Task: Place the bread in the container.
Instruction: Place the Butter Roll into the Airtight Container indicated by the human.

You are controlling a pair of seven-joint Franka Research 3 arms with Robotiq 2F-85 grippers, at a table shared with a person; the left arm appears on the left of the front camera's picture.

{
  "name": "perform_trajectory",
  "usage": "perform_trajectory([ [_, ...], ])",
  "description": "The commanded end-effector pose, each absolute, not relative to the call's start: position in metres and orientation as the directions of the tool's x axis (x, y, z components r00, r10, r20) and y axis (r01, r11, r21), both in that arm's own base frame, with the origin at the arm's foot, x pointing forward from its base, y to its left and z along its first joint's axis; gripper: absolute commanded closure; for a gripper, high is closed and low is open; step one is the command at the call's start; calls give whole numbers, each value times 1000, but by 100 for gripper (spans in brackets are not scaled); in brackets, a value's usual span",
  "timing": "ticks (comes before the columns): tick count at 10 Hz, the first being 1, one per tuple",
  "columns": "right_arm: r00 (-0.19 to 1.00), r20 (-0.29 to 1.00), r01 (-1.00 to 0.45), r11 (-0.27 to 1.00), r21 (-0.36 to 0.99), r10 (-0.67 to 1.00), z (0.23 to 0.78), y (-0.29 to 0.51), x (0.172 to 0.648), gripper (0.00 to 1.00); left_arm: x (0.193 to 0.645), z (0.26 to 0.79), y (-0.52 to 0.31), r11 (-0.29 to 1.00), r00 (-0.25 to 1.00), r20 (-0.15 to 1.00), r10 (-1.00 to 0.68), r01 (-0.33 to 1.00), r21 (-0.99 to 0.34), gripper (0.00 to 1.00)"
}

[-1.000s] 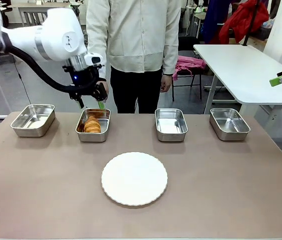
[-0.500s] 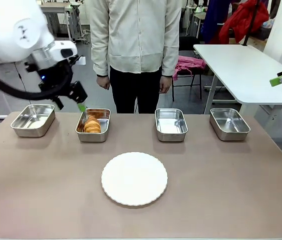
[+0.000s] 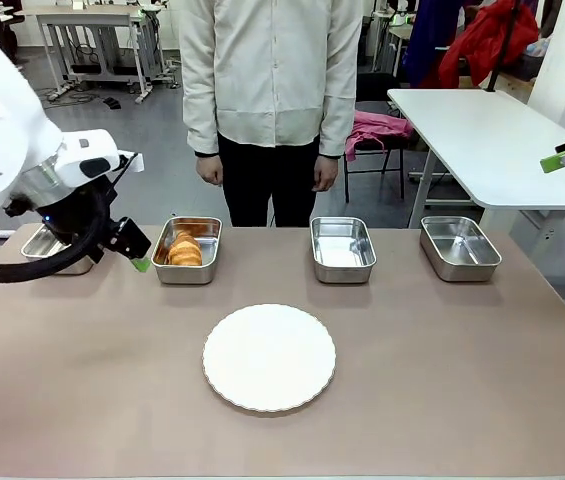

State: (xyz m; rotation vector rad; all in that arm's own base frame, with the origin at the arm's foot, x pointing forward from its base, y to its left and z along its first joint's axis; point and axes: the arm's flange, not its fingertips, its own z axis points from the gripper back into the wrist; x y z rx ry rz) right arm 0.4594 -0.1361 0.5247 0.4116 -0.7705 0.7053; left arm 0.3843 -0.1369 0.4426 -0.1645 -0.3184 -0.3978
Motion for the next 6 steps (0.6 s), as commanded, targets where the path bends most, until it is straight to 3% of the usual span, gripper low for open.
perform_trajectory([
  [1, 495, 765, -714, 695, 87, 413, 526, -135, 461, 0, 375, 443, -131, 911, 875, 355, -330, 393, -122, 0],
  [6, 495, 765, -714, 695, 87, 413, 526, -135, 461, 0, 378, 442, -135, 910, 873, 340, -350, 403, -99, 0],
])
